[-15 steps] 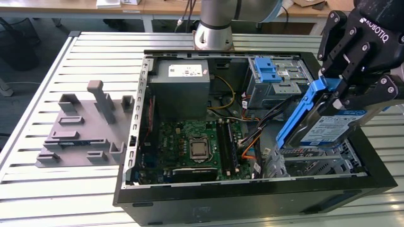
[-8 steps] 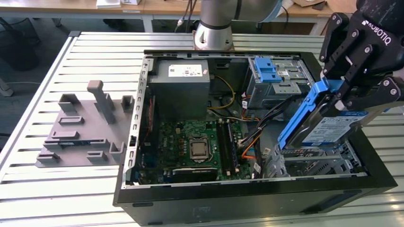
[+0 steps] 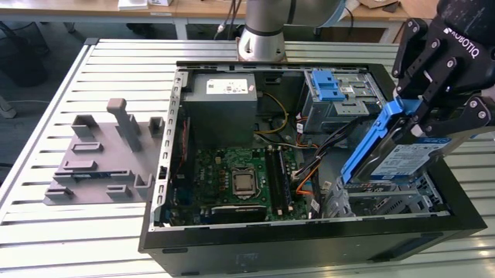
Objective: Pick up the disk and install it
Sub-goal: 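Insert the disk into the insertion slot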
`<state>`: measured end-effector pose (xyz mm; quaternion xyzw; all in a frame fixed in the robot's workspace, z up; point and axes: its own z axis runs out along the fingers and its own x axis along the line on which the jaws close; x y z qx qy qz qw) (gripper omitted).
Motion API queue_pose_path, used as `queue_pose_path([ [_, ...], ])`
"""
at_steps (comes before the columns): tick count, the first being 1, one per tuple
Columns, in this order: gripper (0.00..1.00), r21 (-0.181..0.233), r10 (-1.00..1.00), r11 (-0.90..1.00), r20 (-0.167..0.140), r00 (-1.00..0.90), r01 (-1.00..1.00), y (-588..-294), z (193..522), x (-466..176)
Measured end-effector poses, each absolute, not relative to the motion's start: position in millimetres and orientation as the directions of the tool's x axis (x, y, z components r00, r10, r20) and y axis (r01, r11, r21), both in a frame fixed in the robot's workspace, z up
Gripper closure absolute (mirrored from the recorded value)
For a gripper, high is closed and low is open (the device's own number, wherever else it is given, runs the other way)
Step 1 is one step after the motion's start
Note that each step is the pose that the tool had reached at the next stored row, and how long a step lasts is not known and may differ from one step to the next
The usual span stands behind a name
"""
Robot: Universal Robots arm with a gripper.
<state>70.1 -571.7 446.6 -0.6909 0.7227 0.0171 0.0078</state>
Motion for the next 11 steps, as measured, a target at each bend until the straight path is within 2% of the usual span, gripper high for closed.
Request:
queue_pose_path([
  [11,0.63,0.014,-0.998,0.044,-0.035,-0.044,-0.999,-573.1,441.9,72.5],
])
